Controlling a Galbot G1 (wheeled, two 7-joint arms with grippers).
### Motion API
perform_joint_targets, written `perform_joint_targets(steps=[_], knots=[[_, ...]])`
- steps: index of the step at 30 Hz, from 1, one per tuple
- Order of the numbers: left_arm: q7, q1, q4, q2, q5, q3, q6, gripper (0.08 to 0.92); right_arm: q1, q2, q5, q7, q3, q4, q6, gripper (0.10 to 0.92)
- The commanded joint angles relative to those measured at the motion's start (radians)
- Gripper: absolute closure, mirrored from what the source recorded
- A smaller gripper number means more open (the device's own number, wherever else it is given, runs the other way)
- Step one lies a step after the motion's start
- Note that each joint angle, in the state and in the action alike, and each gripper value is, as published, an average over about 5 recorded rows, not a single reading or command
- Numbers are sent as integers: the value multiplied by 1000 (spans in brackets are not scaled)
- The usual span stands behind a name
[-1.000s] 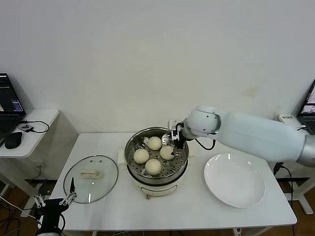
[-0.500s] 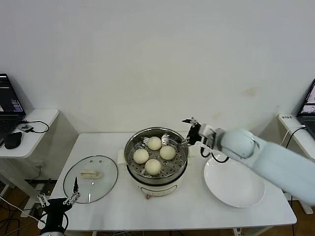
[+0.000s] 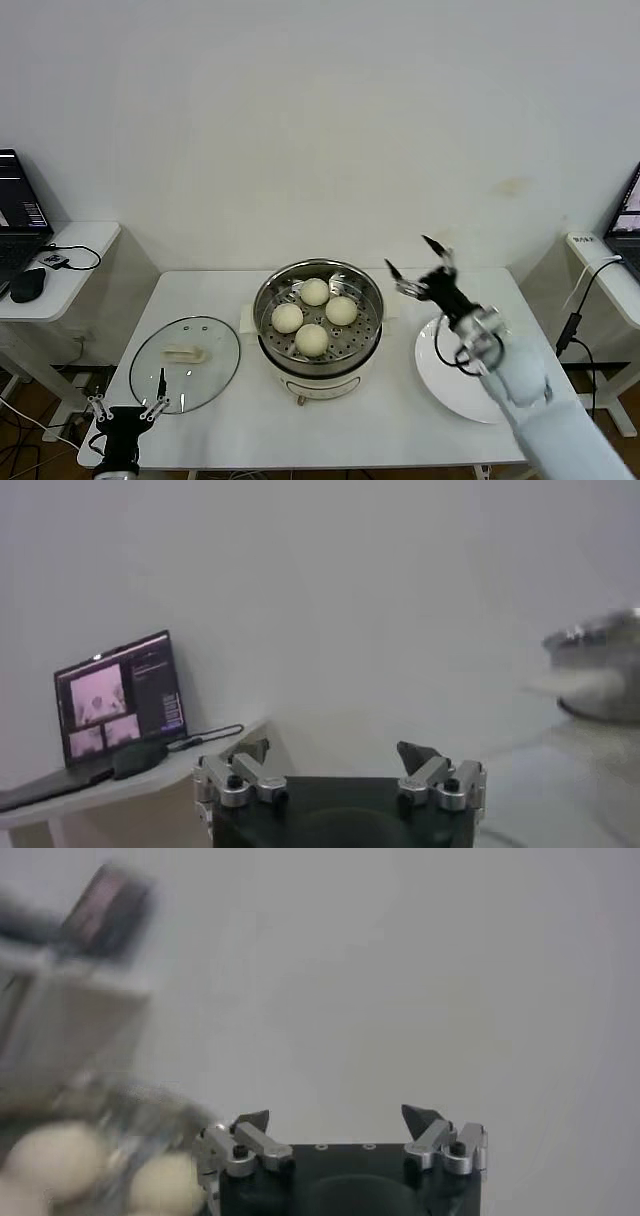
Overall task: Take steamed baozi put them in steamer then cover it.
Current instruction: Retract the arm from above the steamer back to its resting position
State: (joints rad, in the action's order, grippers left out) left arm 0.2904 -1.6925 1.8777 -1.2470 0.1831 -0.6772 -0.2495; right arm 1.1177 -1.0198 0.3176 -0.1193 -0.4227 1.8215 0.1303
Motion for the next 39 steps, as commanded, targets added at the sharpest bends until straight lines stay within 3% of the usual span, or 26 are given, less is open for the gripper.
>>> perform_joint_targets(steps=[1, 11, 26, 39], knots=[[81, 69, -184, 47, 671, -16, 20, 177, 369, -306, -84, -17, -459, 26, 205, 203], [-10, 157, -292, 144, 1069, -11, 81, 177, 427, -367, -144, 21, -508, -9, 263, 202], [-20, 351, -404, 197, 1116, 65, 87, 177, 424, -401, -177, 32, -496, -35, 280, 203], [-23, 449, -482, 194, 1104, 123, 83, 177, 445, -413, -193, 34, -498, -32, 291, 203]])
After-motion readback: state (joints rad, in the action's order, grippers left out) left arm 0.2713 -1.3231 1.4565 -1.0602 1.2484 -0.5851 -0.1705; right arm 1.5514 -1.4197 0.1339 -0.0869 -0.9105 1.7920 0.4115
